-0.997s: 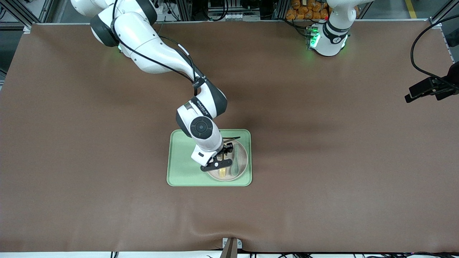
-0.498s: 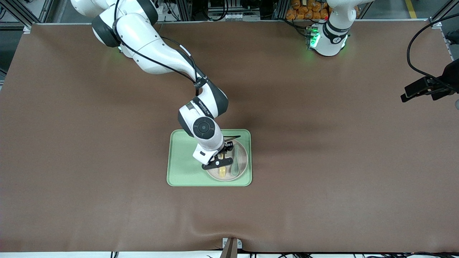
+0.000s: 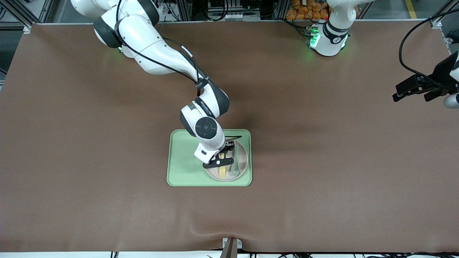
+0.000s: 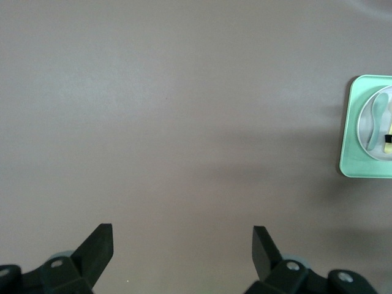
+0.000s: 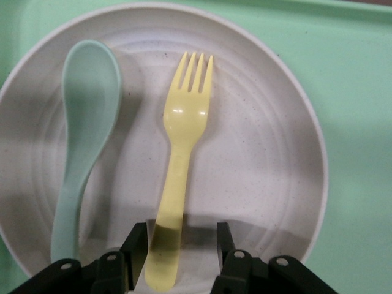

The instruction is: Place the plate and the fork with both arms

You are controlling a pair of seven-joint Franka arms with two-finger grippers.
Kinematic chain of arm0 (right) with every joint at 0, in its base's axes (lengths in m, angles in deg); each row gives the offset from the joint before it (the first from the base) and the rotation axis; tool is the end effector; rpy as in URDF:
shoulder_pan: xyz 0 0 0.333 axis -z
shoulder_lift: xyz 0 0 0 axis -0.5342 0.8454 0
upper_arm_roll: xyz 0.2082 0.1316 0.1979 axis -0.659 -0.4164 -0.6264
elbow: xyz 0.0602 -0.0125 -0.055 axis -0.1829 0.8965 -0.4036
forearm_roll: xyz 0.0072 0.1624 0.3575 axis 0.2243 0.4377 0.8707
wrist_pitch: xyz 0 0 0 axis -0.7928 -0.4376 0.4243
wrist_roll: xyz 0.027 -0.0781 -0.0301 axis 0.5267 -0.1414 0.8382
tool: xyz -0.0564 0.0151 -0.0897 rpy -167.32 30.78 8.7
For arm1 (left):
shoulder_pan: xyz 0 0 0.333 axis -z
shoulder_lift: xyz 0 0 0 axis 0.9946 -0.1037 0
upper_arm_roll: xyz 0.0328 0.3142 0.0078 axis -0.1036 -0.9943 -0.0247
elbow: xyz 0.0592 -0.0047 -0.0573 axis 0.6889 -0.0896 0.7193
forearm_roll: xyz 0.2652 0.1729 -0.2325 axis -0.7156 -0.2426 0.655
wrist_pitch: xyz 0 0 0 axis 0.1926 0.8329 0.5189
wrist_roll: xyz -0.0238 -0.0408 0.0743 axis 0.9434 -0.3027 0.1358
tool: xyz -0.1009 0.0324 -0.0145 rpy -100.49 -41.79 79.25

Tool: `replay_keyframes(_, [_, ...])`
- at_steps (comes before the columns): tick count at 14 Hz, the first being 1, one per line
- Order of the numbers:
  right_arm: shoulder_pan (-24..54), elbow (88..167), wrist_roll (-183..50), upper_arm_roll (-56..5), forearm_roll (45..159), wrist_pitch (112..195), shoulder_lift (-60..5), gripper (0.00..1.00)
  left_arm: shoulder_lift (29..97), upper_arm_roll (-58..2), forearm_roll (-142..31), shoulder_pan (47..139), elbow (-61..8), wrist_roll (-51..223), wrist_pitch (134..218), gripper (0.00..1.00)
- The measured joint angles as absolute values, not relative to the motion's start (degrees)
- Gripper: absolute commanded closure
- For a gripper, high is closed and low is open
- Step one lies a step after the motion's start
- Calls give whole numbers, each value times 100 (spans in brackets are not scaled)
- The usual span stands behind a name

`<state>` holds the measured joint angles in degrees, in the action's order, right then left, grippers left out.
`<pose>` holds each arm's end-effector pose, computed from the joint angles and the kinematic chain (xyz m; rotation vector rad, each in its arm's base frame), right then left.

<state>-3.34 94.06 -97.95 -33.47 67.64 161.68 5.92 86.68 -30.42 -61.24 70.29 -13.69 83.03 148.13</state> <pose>0.6114 0.4665 0.1950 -3.0628 -0.2389 0.0279 0.5630 -0.0213 0.6359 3.0756 0.0485 0.0182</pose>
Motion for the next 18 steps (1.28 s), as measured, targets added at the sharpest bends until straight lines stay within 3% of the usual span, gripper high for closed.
replay_keyframes(5, [-361,9406,-9824,-3349,6764,16168,619,53,8685,-3824,-6125,7780,-1327,8315,14810,0])
replay_keyframes(6, [-368,9405,-9826,-3349,6764,16168,623,60,8686,-4051,-6125,7973,-1327,8315,14801,0])
replay_keyframes(7, [-375,9405,-9832,-3350,6764,16168,624,81,8686,-4321,-6125,8219,-1327,8315,14778,0])
replay_keyframes(8, [-382,9405,-9862,-3351,6764,16168,624,95,8686,-4579,-6125,8462,-1327,8315,14754,0])
replay_keyframes(15, [-415,9357,-10098,-3353,6763,16136,623,100,8921,-4835,-6125,8729,-1447,8315,14695,0])
replay_keyframes(18, [-408,9140,-10134,-3345,6765,15728,609,100,9079,-4827,-6133,8734,-1646,8315,14694,0])
